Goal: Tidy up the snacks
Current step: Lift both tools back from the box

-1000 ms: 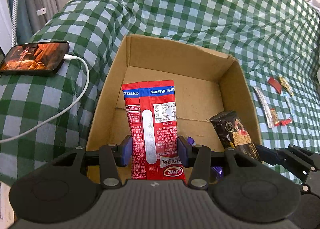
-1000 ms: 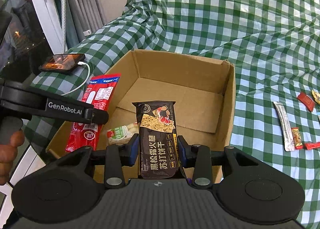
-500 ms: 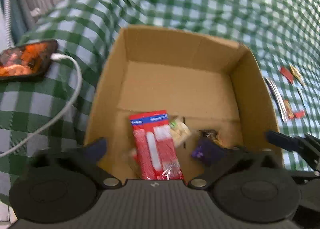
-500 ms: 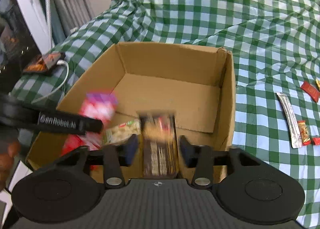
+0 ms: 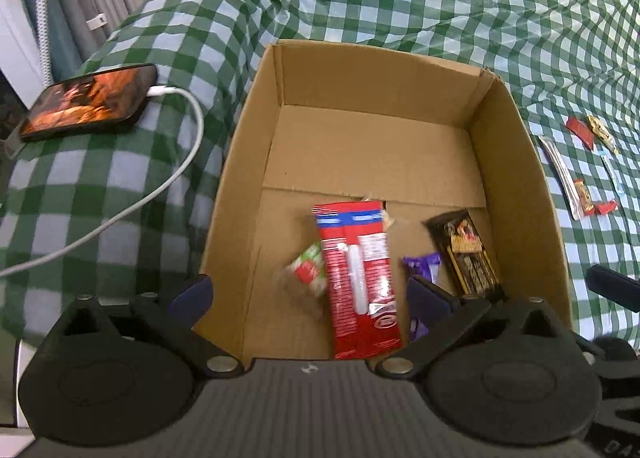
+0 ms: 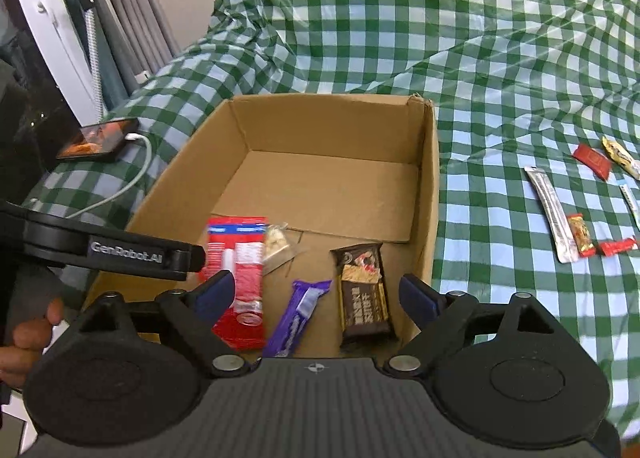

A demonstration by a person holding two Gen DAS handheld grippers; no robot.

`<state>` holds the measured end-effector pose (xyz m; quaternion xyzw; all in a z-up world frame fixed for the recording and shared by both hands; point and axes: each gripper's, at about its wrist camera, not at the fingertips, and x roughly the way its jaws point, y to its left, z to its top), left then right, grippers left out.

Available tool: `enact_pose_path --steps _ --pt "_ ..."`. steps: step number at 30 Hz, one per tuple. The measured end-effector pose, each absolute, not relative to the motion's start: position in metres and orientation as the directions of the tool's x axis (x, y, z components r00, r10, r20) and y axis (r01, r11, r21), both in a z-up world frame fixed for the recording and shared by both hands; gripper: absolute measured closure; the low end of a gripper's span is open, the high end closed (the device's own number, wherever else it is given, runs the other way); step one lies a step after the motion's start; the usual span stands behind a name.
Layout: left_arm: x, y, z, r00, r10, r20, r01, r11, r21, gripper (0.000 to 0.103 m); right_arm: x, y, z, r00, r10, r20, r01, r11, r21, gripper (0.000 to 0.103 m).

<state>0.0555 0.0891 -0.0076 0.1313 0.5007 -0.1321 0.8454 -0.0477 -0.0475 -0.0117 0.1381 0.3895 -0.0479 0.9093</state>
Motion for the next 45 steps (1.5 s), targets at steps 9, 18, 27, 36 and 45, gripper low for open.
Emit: enact_pose_path --steps 9,18,27,36,45 --pt "-0.016 0.117 0.019 0.515 -0.067 -0.854 0.330 0.936 0.126 0.000 -0.108 -0.017 0.020 0.734 0.020 -0.679 0.160 0.966 0.201 0.008" --pt "-0.069 0.126 0.041 0.573 -0.087 -0.815 0.332 0.934 0.134 0.000 -0.160 -0.001 0.040 0.783 -0.027 -0.622 0.137 0.982 0.130 0.006" --pt "-0.109 0.122 0.059 0.621 -0.120 -0.775 0.357 0.923 0.143 0.000 -0.199 0.005 0.056 0.829 -0.071 -0.555 0.152 0.983 0.101 0.004" --pt "-0.130 0.129 0.072 0.651 -0.126 -0.748 0.348 0.926 0.146 0.000 -0.224 0.012 0.064 0.855 -0.076 -0.514 0.146 0.984 0.098 0.002" --pt "-0.135 0.132 0.075 0.656 -0.128 -0.744 0.345 0.928 0.144 0.000 -0.231 0.017 0.066 0.861 -0.077 -0.502 0.141 0.986 0.091 0.002"
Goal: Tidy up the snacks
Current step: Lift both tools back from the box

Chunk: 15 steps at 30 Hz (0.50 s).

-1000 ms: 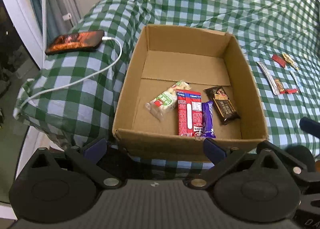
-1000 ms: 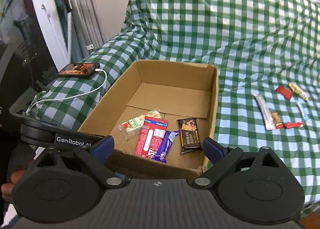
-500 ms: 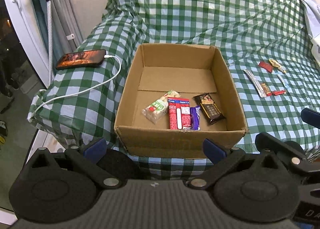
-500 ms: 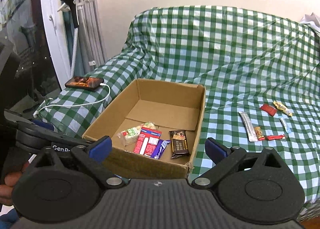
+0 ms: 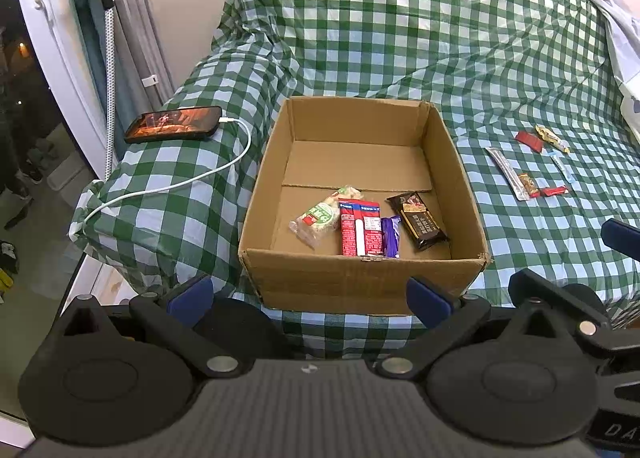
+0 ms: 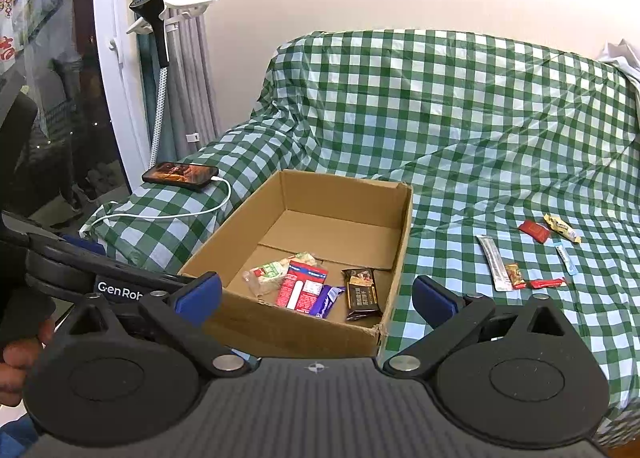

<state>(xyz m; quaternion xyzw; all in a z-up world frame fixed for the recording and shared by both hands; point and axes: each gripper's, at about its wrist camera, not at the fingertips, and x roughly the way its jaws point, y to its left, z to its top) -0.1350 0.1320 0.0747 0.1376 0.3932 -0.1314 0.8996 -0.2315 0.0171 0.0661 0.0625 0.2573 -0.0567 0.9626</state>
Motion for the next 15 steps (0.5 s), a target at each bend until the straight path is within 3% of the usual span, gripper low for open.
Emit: enact_pose_path --steps 15 --pt "-0.129 0.128 0.064 0.624 -0.109 -0.774 0.353 0.923 0.155 0.000 -0.231 0.009 0.058 0.844 -0.068 -0.532 0.154 0.981 0.119 0.002"
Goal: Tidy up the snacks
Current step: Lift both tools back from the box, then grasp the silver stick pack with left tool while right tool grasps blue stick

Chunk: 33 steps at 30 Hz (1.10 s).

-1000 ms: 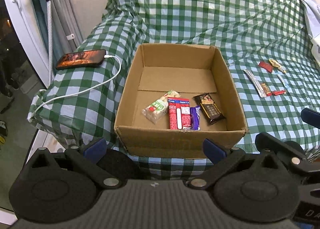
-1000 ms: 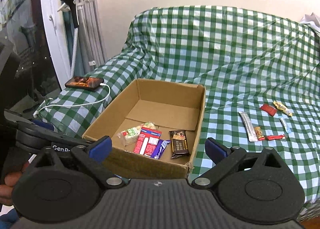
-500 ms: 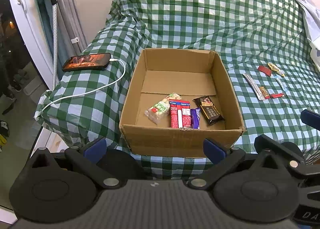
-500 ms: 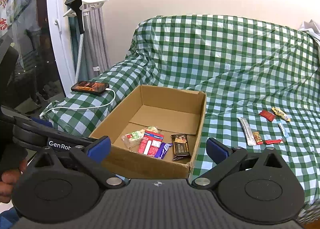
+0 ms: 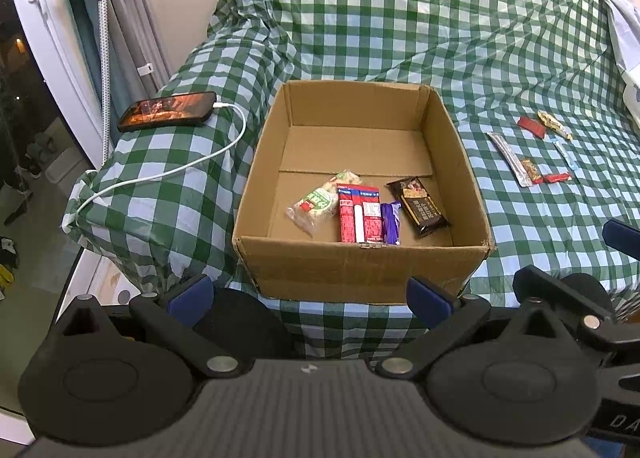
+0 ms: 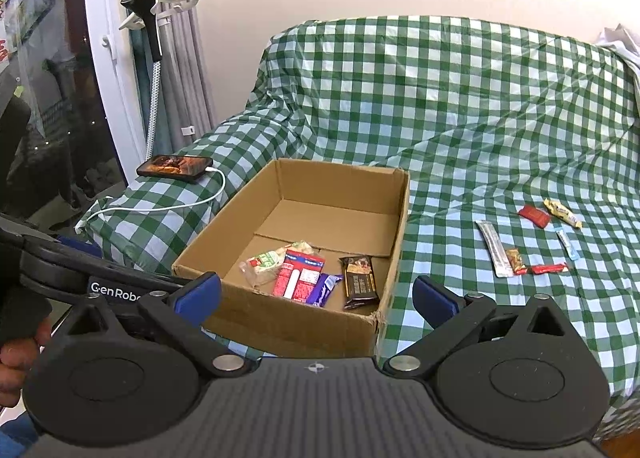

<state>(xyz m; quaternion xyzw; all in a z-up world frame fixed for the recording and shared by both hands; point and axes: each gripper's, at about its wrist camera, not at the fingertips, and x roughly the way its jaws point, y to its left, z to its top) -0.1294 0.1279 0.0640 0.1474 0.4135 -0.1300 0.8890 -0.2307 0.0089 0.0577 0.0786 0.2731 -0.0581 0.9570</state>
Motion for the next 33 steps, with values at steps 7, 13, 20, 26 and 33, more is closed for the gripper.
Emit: enact_pose_path --steps 7,13,20,26,33 --pt "-0.121 0.121 0.057 0.614 -0.100 -0.783 0.360 0.918 0.165 0.000 -0.224 0.000 0.050 0.831 -0.064 -0.552 0.165 0.977 0.135 0.002" --pt "-0.110 0.111 0.055 0.604 -0.095 -0.791 0.364 0.916 0.168 0.000 -0.218 -0.012 0.041 0.820 -0.072 -0.567 0.195 0.968 0.159 0.001" --pt "-0.092 0.080 0.057 0.585 -0.110 -0.804 0.390 0.907 0.160 0.000 -0.216 -0.038 0.031 0.815 -0.104 -0.571 0.256 0.947 0.193 0.001" --pt "-0.077 0.029 0.062 0.560 -0.161 -0.813 0.449 0.884 0.134 0.000 -0.222 -0.079 0.021 0.797 -0.178 -0.578 0.356 0.910 0.211 0.001" --pt "-0.055 -0.054 0.054 0.529 -0.214 -0.821 0.523 0.845 0.117 0.000 -0.231 -0.147 0.004 0.749 -0.293 -0.594 0.512 0.825 0.239 0.001"
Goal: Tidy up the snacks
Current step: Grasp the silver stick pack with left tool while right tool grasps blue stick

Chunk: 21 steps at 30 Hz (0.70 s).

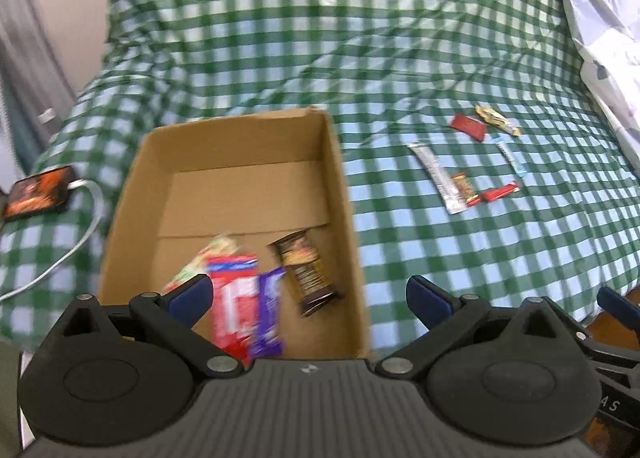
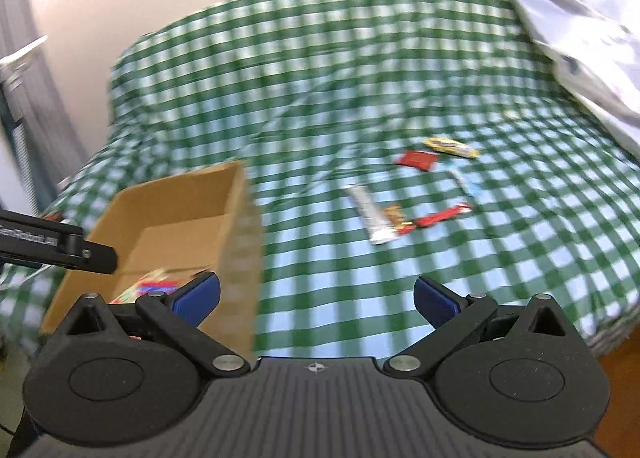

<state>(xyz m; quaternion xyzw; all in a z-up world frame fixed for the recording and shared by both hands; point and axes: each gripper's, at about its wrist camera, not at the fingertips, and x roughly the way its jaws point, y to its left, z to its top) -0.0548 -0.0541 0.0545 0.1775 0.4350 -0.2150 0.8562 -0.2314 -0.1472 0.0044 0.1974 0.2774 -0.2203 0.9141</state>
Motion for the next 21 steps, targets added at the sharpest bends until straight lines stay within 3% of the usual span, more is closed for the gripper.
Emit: enact_pose_path --steps 9,21 --pt "0.011 -0.177 0.006 0.440 -0.239 -0.866 0.571 0.818 0.064 0.000 -0.214 -0.252 -0.035 0.658 -0.417 -0.627 0.667 0.709 0.228 0.001" --pt "0.110 -0.320 -0.127 0.336 -0.174 -0.926 0.585 0.808 0.060 0.000 -0.113 -0.408 -0.128 0.565 -0.472 -0.677 0.740 0.652 0.163 0.001"
